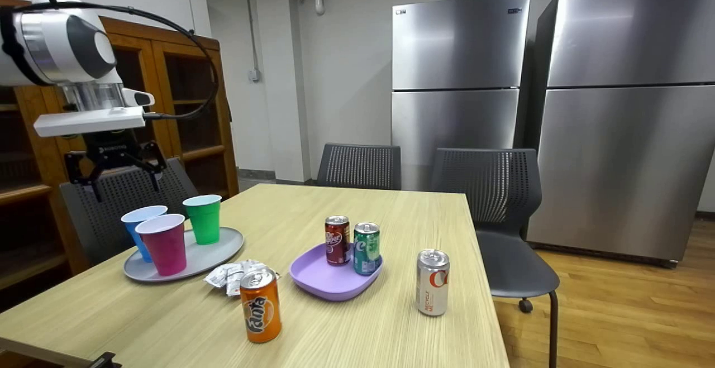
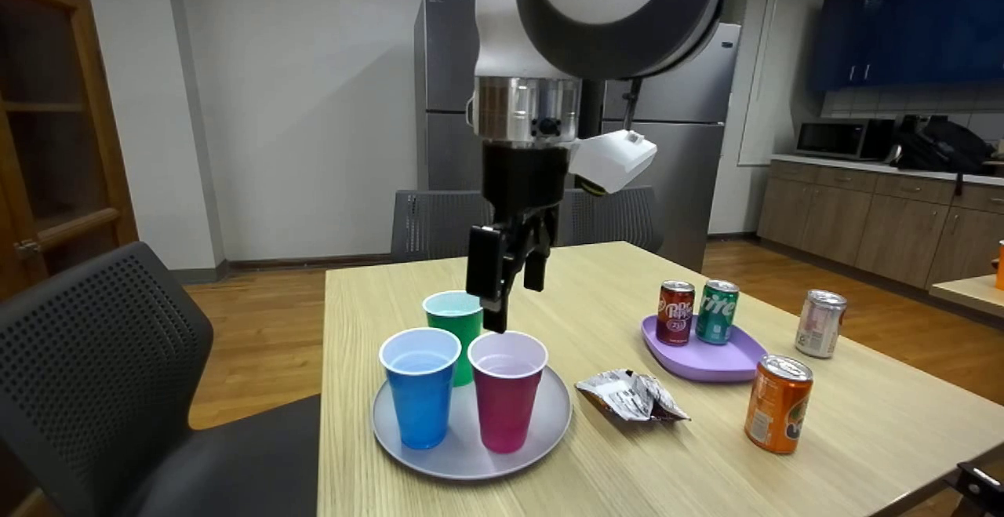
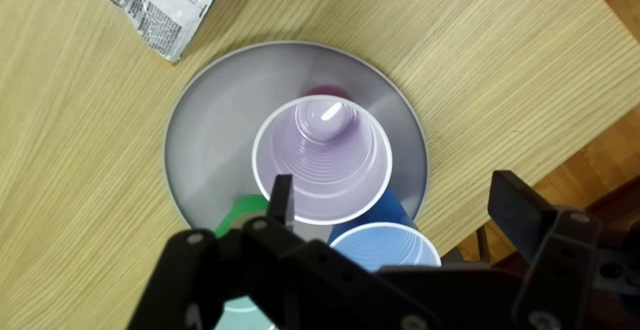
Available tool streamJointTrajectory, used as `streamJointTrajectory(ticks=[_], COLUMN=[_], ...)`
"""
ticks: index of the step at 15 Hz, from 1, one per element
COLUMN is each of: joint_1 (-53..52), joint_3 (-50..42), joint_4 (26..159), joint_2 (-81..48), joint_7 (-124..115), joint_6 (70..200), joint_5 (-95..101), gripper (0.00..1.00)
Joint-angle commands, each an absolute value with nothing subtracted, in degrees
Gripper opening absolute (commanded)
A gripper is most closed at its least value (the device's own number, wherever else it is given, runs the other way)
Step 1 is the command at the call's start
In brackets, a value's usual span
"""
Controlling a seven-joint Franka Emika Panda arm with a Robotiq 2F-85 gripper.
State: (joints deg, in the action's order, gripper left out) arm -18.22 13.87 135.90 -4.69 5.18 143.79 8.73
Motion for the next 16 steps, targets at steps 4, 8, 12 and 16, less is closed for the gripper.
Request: streamJointTrajectory(ticks=[4,8,12,16], joint_1=[-15.07,-13.44,-10.85,-7.87], joint_3=[12.50,8.55,3.90,0.11], joint_4=[146.49,151.73,156.03,158.28], joint_2=[8.87,14.10,16.80,17.29], joint_7=[12.33,14.88,16.49,17.80], joint_6=[142.73,141.94,141.66,141.75], joint_5=[0.32,-1.61,-1.01,0.06], gripper=[1.00,1.00,1.00,1.00])
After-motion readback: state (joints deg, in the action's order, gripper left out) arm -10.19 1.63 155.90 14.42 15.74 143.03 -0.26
